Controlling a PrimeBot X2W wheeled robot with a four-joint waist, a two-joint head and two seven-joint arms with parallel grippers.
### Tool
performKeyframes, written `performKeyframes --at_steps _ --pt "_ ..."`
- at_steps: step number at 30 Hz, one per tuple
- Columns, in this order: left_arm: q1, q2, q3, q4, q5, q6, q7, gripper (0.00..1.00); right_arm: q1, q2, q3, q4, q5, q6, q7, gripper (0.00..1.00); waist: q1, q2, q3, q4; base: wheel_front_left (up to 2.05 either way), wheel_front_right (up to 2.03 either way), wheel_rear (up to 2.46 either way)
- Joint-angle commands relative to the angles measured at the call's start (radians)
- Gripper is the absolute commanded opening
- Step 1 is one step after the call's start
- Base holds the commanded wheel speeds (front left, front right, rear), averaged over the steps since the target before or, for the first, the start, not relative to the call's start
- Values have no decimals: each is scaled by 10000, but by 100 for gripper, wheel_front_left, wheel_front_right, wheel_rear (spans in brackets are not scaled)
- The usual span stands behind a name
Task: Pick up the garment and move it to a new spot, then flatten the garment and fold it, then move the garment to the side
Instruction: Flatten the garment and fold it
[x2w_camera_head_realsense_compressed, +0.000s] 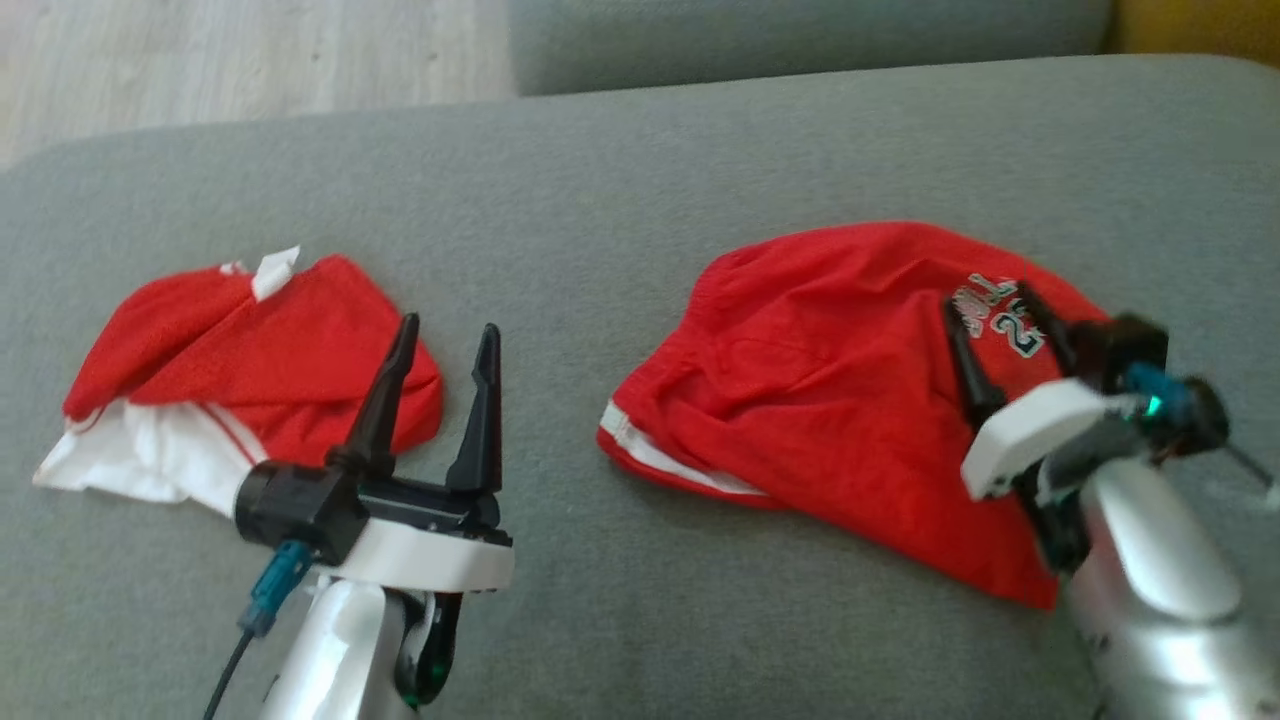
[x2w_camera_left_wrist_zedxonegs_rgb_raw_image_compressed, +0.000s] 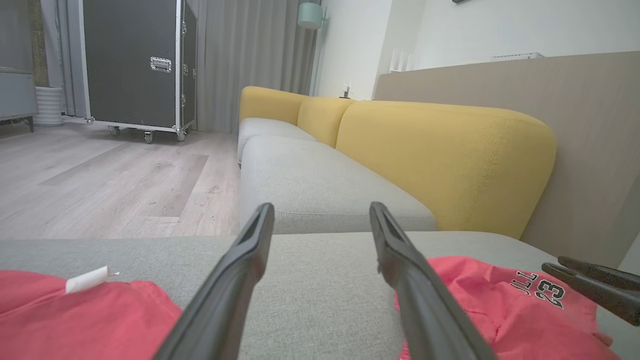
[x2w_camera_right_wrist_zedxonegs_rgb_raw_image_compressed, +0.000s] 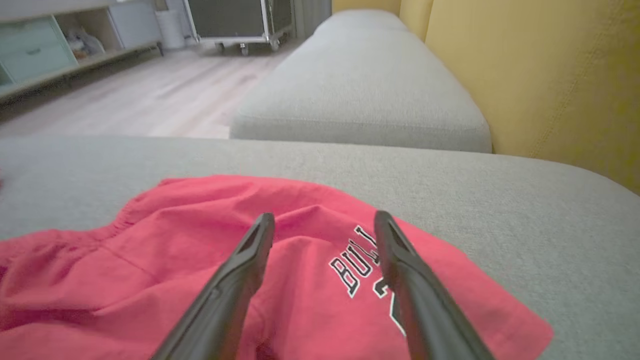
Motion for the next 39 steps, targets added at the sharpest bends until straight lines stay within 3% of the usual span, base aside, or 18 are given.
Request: performKeyframes --at_steps 1,9,15,16,17,26,39 --pt "-504 35 182 -256 -38 -53 -46 100 -745 -293 19 247 -466 23 351 100 -1 0 268 331 0 0 0" --pt "-718 35 -64 -226 -184 -47 -46 100 -2043 -676 -514 2092 -1515 23 1611 100 -1 0 615 866 0 0 0" --pt "-842 35 -196 -246 -251 -39 -46 100 -2800 -836 -254 3449 -1822 23 2636 100 -1 0 919 1162 0 0 0" --pt "-863 35 -216 -246 -261 -40 -46 100 -2897 -875 -155 3664 -1786 23 2818 19 -1 0 956 1203 0 0 0" --pt "-883 35 -237 -247 -271 -38 -46 100 -3001 -957 10 3824 -1819 23 2924 0 -1 0 990 1244 0 0 0" --pt "-995 35 -368 -279 -335 -4 -46 100 -4299 -1737 372 4207 -1931 23 2130 0 -1 0 1204 1459 0 0 0" --pt "-1347 35 -729 -357 -559 72 -46 100 -6586 -2381 1099 4828 -2947 23 891 0 -1 0 1577 2038 0 0 0"
